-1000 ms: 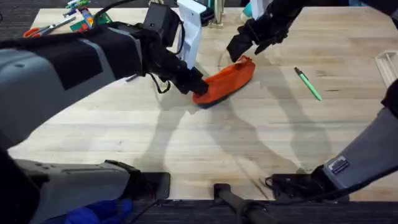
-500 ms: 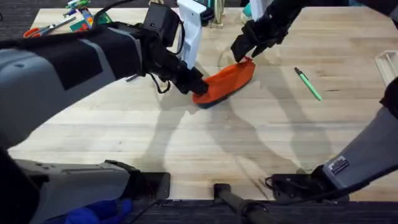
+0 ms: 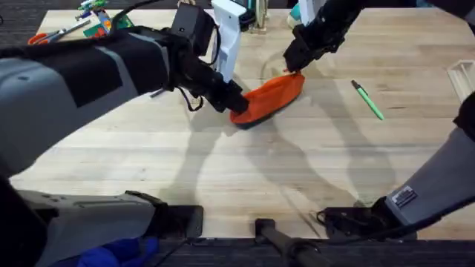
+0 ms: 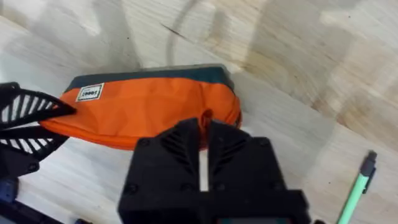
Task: Unzip the bag, pick up the pens from the table one at a time and place them inside, then zip the bag closed.
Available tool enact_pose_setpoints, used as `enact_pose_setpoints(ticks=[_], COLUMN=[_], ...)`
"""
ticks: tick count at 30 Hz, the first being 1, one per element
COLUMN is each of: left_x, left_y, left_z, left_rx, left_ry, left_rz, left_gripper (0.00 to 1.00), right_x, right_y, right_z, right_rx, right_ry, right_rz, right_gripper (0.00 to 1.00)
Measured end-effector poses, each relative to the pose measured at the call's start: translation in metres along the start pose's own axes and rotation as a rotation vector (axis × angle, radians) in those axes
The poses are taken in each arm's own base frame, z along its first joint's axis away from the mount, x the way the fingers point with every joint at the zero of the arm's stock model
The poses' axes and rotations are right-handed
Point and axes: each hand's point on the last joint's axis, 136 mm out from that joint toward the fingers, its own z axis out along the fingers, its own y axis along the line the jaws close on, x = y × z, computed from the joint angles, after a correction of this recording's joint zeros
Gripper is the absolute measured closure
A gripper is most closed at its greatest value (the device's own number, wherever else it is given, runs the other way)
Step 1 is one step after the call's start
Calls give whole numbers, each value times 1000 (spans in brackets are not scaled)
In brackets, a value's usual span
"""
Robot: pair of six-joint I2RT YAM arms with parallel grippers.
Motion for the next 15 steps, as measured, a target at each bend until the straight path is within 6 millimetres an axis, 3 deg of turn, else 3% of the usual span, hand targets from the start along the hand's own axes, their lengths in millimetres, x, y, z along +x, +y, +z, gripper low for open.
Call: enact_pose_setpoints(ticks=[2, 15], left_x=[0, 0], left_y=[0, 0], left_z=[0, 0], left_rx=[0, 0], left_ry=[0, 0], left_rz=[0, 0], left_gripper=[959, 959], right_x=[0, 0], right_y=[0, 0], right_z=[0, 0], right_rx=[0, 0], right_ry=[2, 2], right_rz=[0, -1], right_gripper=[963, 971])
